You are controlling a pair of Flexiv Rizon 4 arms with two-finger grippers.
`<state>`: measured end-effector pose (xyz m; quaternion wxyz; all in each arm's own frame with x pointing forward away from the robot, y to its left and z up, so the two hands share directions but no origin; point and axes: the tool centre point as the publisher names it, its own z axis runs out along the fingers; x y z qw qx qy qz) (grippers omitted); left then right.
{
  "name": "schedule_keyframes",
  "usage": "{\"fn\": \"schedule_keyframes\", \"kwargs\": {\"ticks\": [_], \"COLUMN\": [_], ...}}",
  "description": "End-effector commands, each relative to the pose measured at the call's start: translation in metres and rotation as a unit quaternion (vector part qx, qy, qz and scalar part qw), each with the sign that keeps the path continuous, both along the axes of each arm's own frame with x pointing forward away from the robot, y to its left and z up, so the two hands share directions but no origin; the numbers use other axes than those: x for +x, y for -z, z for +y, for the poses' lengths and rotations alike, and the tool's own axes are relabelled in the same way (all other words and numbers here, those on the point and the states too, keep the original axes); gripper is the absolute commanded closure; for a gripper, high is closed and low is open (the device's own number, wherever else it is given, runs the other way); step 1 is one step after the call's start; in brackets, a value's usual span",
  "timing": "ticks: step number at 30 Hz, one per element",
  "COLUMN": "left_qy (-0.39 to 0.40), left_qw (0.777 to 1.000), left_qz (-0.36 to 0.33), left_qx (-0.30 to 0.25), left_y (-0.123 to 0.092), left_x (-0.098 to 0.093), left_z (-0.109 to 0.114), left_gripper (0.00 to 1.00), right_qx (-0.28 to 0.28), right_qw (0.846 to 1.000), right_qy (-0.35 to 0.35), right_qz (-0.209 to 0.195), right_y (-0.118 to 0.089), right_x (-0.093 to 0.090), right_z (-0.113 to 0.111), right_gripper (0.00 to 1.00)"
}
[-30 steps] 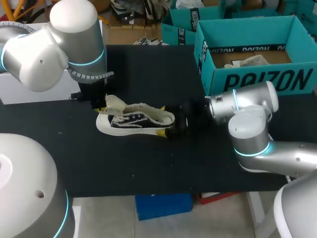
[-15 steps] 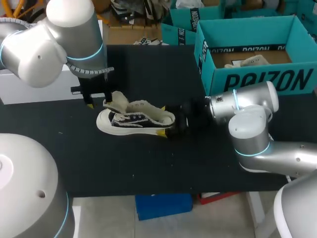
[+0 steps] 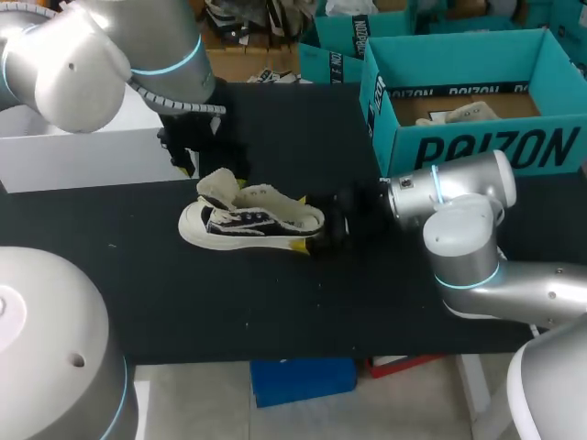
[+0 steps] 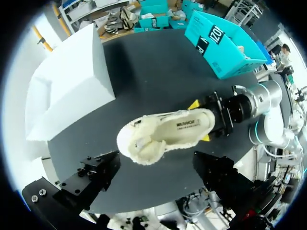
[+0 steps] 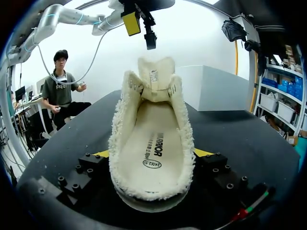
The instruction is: Take the shoe out of the shoebox, open the shoe tongue, remove and reinsert the insole, then place the shoe into the shoebox
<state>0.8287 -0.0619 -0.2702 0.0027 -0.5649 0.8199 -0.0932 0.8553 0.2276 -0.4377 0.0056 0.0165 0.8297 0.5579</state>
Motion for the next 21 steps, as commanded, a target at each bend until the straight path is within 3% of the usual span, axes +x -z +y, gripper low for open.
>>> {"fn": "schedule_keyframes", "kwargs": {"ticks": [1,2,3,4,5,6,11,21], "left_qy": [0.371,0.398,0.418,0.438,0.458,0.478,0.551,0.614], "left_qw": [0.925,0.914,0.904,0.894,0.883,0.872,0.826,0.776], "left_qz": [0.072,0.078,0.084,0.088,0.097,0.1,0.119,0.146], "left_qx": [0.03,0.031,0.031,0.032,0.027,0.029,0.021,-0.013], "left_y": [0.002,0.003,0.003,0.004,0.003,0.003,0.003,0.014], "left_x": [0.007,0.008,0.01,0.013,0.015,0.017,0.032,0.046], "left_z": [-0.02,-0.022,-0.024,-0.025,-0.027,-0.028,-0.032,-0.043], "left_gripper": [0.0,0.0,0.13,0.55,0.89,1.0,1.0,1.0], "right_qx": [0.0,0.0,0.0,0.0,0.0,0.0,0.0,0.0], "right_qw": [1.0,1.0,1.0,1.0,1.0,1.0,1.0,1.0], "right_qy": [0.001,0.001,0.001,0.001,0.001,0.001,0.001,0.001], "right_qz": [0.001,0.001,0.001,0.001,0.001,0.001,0.001,0.001], "right_y": [0.008,0.008,0.008,0.008,0.008,0.008,0.008,0.008], "right_x": [0.0,0.0,0.0,0.0,0.0,0.0,0.0,0.0], "right_z": [0.0,0.0,0.0,0.0,0.0,0.0,0.0,0.0], "right_gripper": [1.0,1.0,1.0,1.0,1.0,1.0,1.0,1.0]}}
